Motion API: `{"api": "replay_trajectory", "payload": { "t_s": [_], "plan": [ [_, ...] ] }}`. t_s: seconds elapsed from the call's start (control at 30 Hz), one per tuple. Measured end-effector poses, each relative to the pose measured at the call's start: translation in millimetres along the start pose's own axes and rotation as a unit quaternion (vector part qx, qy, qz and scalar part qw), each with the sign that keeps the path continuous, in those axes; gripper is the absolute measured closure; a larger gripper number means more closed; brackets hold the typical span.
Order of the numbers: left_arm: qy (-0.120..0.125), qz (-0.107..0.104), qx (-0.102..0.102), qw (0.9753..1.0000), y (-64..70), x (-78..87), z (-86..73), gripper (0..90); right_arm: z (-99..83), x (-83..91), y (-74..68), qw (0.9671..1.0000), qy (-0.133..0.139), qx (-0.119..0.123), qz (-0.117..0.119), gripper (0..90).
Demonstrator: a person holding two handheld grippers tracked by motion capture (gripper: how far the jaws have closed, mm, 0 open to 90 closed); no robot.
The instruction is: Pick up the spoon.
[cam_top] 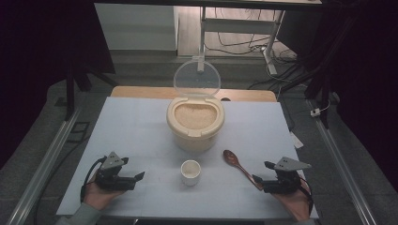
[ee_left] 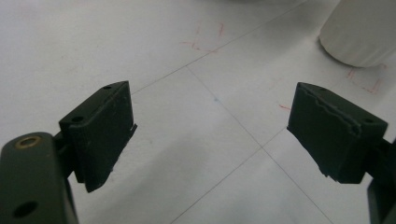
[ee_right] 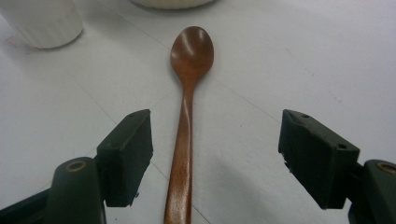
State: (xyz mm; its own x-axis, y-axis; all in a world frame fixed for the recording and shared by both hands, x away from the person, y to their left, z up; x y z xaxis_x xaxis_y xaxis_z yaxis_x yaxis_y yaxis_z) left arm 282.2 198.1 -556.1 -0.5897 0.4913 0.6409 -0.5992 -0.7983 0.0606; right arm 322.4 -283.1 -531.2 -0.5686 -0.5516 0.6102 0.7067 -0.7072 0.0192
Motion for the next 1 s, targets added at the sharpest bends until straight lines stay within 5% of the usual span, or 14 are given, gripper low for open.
{"api": "replay_trajectory", "payload": {
  "t_s": [0.7,1.0],
  "plan": [
    [0.0,-0.002,0.005,1.0,-4.2,2.2,-0.1,12.7,0.9,3.1,-2.2,0.9999,-0.012,-0.003,0.001,28.1],
    [-0.004,-0.002,0.013,0.9999,-5.6,1.8,-0.1,12.9,22.1,13.4,-3.4,0.9964,-0.08,-0.027,0.01,30.5]
  ]
}}
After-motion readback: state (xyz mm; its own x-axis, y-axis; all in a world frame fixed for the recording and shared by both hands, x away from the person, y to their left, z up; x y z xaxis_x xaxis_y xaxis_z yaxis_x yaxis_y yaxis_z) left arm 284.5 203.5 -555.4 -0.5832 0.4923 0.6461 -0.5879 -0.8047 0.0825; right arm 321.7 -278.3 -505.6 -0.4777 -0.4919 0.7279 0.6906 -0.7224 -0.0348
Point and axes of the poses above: each handheld gripper's, and its own axes: x roughly backward along the jaws, z roughly out of its top, y roughly to its right, the point moved 6 cm from there along -x, roughly forward along the jaws, and after that the axes turned 2 degrees about -x, right-handed, at the moved point
